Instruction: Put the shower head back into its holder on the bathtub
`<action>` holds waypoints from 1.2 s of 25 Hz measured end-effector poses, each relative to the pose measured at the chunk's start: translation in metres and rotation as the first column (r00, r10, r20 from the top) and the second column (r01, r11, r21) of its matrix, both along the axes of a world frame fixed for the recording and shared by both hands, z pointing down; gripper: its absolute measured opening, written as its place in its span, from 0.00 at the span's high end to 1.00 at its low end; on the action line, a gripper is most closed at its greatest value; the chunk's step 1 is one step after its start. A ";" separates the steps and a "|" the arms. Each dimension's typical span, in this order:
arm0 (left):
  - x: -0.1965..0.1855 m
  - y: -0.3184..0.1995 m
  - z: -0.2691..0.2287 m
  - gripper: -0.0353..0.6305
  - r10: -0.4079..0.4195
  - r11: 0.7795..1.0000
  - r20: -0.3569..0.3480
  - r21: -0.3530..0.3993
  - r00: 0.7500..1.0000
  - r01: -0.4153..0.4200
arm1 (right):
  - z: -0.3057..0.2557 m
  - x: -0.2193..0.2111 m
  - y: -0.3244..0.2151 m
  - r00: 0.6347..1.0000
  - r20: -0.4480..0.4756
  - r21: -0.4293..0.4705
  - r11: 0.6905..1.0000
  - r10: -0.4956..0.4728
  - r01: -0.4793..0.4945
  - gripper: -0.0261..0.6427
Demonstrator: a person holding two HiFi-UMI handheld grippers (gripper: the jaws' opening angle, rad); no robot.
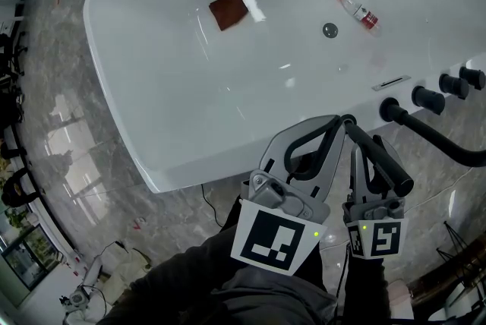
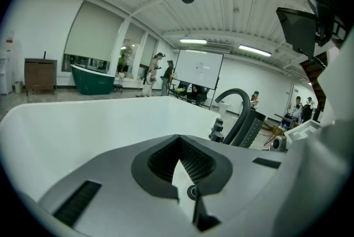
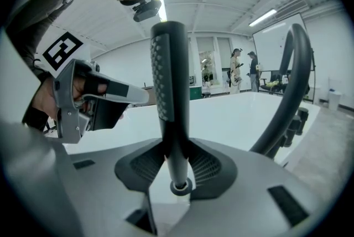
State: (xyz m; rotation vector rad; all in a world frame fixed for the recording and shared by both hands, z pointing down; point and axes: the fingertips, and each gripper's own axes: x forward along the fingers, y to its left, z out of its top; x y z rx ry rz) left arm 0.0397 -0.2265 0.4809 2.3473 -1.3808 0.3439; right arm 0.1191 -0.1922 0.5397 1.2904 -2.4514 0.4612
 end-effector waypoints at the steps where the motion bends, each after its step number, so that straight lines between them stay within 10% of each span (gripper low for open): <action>1: 0.000 0.001 0.000 0.94 0.000 1.000 0.000 -0.001 1.000 0.000 | 0.002 0.000 0.000 1.000 -0.003 -0.002 1.000 0.000 0.000 0.75; 30: -0.009 0.012 -0.002 0.94 0.017 1.000 0.029 -0.008 0.999 -0.017 | 0.036 -0.019 -0.004 0.993 -0.111 -0.021 0.999 -0.029 0.027 0.75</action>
